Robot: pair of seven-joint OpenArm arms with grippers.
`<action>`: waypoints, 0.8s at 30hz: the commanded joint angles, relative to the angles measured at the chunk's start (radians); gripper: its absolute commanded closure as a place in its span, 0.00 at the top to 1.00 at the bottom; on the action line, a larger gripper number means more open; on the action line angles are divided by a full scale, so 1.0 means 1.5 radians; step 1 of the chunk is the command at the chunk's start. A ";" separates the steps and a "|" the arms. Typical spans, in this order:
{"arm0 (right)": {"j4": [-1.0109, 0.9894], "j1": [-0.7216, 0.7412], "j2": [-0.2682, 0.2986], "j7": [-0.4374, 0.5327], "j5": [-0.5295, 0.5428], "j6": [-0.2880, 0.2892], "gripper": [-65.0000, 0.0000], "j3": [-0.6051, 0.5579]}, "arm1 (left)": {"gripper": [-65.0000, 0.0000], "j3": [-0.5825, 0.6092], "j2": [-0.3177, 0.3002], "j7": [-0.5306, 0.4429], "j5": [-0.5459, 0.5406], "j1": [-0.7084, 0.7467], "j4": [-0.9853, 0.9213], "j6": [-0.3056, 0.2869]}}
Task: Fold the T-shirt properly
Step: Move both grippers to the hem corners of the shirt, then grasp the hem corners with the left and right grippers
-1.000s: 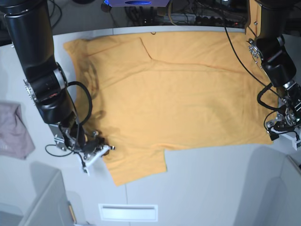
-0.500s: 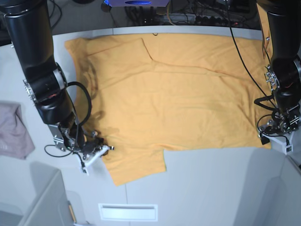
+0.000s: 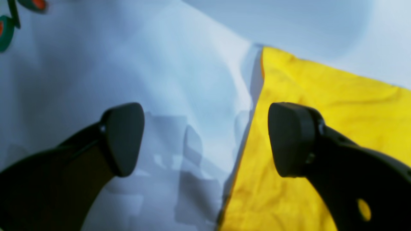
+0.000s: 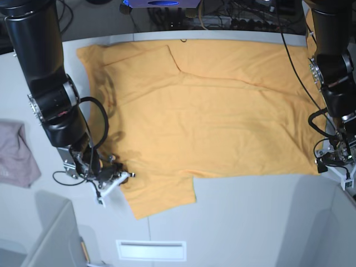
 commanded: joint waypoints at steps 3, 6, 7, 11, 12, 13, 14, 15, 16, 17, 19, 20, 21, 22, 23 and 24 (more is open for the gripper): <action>0.005 0.028 0.003 0.000 -0.001 0.000 0.00 0.000 | 0.90 0.000 -0.013 -0.101 -0.006 -0.100 -0.153 0.004; 0.005 0.029 0.002 0.000 -0.001 0.000 0.00 0.000 | 0.90 0.000 -0.014 -0.204 -0.011 -0.157 -0.287 0.003; 0.005 0.029 0.002 0.000 -0.001 0.000 0.00 0.000 | 0.90 0.000 -0.012 -0.230 -0.011 -0.165 -0.309 0.003; 0.005 0.029 0.002 0.000 -0.001 0.000 0.00 0.000 | 0.91 0.000 -0.008 -0.250 -0.005 -0.170 -0.315 0.005; 0.005 0.029 0.002 0.000 -0.001 0.000 0.00 0.000 | 0.91 0.000 -0.004 -0.251 -0.005 -0.171 -0.316 0.006; 0.005 0.028 0.002 0.000 -0.001 0.000 0.00 0.000 | 0.91 0.001 0.001 -0.252 -0.005 -0.171 -0.319 0.009; 0.005 0.028 0.002 0.000 -0.001 0.000 0.00 0.000 | 0.91 0.001 0.004 -0.251 -0.005 -0.167 -0.320 0.020; 0.005 0.028 0.002 0.000 -0.001 0.000 0.00 0.000 | 0.91 0.001 0.004 -0.250 -0.005 -0.164 -0.321 0.034; 0.005 0.027 0.002 0.000 -0.001 0.000 0.00 0.000 | 0.91 0.002 0.004 -0.249 -0.005 -0.157 -0.323 0.041; 0.005 0.027 0.002 0.000 -0.001 0.000 0.00 0.000 | 0.91 0.002 0.004 -0.249 -0.004 -0.146 -0.330 0.042; 0.005 0.027 0.002 0.000 -0.001 0.000 0.00 0.000 | 0.91 0.002 0.004 -0.249 -0.004 -0.127 -0.337 0.042; 0.005 0.026 0.002 0.000 -0.001 0.000 0.00 0.000 | 0.91 0.002 0.004 -0.248 -0.004 -0.119 -0.336 0.042; 0.005 0.026 0.002 0.000 -0.001 0.000 0.00 0.000 | 0.91 0.002 0.004 -0.241 -0.004 -0.111 -0.335 0.039; 0.005 0.026 0.002 0.000 -0.001 0.000 0.00 0.000 | 0.91 0.002 0.004 -0.232 -0.004 -0.102 -0.333 0.039; 0.005 0.026 0.002 0.000 -0.001 0.000 0.00 0.000 | 0.90 0.002 0.004 -0.226 -0.004 -0.093 -0.321 0.039; 0.005 0.026 0.002 0.000 -0.001 0.000 0.00 0.000 | 0.90 0.002 0.004 -0.217 -0.004 -0.082 -0.303 0.039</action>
